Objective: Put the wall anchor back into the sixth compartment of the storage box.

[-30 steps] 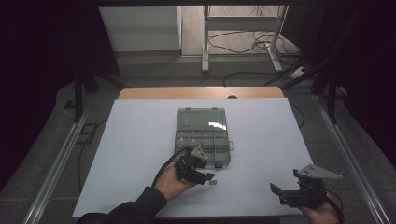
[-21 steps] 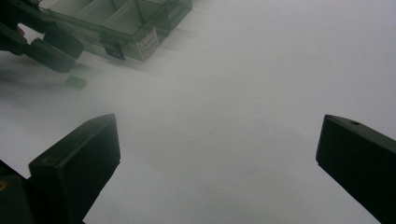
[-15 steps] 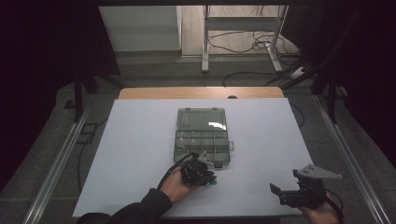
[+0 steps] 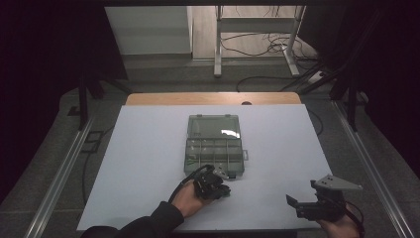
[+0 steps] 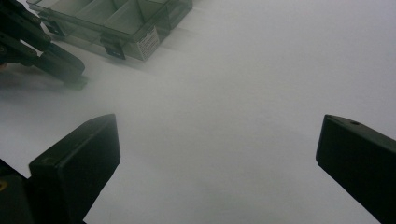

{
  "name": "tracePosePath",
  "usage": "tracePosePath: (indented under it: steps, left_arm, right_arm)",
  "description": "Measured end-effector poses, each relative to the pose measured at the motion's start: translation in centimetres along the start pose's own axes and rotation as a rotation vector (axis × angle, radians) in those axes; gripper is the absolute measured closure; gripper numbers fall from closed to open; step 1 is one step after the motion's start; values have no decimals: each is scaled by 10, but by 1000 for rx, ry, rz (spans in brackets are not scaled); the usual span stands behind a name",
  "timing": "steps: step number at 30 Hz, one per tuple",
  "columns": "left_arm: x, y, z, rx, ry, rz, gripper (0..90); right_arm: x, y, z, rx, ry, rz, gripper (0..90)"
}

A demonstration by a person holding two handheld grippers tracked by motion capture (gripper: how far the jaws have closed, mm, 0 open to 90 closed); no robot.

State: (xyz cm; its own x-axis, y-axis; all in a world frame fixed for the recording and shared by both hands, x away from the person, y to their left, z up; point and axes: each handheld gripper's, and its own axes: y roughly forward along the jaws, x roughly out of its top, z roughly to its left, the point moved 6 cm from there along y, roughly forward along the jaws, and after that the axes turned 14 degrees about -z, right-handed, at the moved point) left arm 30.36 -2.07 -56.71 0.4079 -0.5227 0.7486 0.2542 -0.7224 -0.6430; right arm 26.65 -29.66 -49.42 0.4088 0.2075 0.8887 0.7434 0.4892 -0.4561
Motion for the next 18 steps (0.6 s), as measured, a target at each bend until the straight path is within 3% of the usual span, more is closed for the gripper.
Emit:
tracePosePath:
  steps: [7,12,18]
  left_arm:
    - [0,0,0,10,-22,1,784]
    - [-1,1,-2,22,17,50,821]
    - [-2,1,-2,29,30,42,838]
  right_arm:
    - [0,0,0,1,-2,2,2]
    - [0,0,0,2,-1,4,3]
    - [0,0,0,1,-1,2,3]
